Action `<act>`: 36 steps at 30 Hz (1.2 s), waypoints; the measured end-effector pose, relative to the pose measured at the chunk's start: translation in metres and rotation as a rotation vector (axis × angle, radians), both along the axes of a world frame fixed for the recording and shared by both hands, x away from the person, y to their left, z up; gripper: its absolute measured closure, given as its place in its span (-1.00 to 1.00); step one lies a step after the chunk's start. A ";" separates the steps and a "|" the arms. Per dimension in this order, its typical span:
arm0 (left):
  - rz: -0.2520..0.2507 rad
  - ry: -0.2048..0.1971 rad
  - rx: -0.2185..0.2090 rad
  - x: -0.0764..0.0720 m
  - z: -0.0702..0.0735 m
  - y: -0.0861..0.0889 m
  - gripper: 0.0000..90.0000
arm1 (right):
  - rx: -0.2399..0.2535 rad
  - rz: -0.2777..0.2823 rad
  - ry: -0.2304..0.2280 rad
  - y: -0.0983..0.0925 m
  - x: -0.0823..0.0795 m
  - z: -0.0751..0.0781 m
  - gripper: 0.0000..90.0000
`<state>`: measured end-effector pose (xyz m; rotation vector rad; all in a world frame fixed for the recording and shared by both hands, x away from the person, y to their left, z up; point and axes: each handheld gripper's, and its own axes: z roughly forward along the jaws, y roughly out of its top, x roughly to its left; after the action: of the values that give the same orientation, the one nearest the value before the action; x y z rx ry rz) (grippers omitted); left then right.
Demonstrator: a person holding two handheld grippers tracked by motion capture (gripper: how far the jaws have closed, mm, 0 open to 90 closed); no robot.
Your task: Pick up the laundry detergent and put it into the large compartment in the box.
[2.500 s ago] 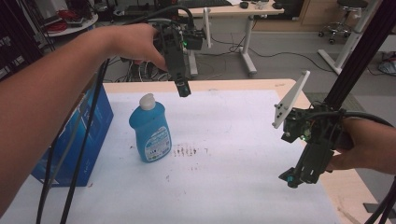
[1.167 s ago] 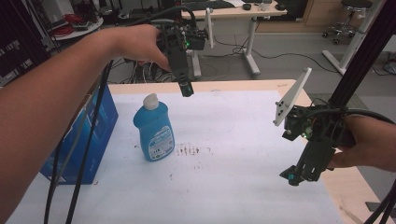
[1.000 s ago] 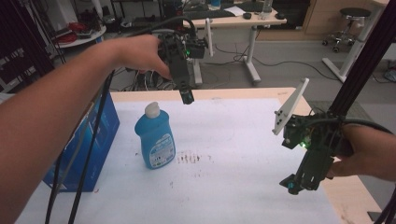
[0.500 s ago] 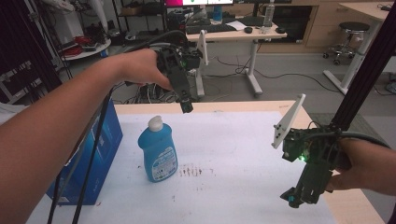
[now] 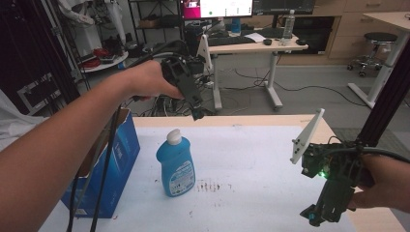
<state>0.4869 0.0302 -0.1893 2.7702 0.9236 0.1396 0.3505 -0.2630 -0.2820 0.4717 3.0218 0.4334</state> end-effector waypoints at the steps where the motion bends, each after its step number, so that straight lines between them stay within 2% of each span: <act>1: 0.011 0.005 0.002 -0.001 0.000 0.002 -0.96 | 0.001 0.001 0.000 0.000 0.000 0.000 -0.96; 6: 0.079 0.017 -0.008 -0.006 -0.002 0.010 -0.96 | -0.001 0.007 -0.002 0.003 0.001 0.000 -0.96; 12: 0.119 0.043 -0.015 -0.010 -0.010 0.020 -0.96 | -0.001 0.018 -0.003 0.006 0.002 -0.002 -0.96; 19: 0.141 0.063 -0.023 -0.014 -0.017 0.024 -0.96 | -0.004 0.026 -0.002 0.007 0.002 -0.003 -0.96; 26: 0.132 0.070 -0.006 -0.018 -0.023 0.026 -0.96 | -0.003 0.031 -0.008 0.006 0.001 -0.003 -0.96; 36: 0.139 0.091 -0.007 -0.022 -0.041 0.027 -0.96 | -0.003 0.028 -0.004 0.007 0.000 -0.004 -0.96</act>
<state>0.4646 0.0571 -0.2307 2.7242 1.1376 0.0330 0.3500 -0.2557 -0.2863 0.4280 3.0280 0.4311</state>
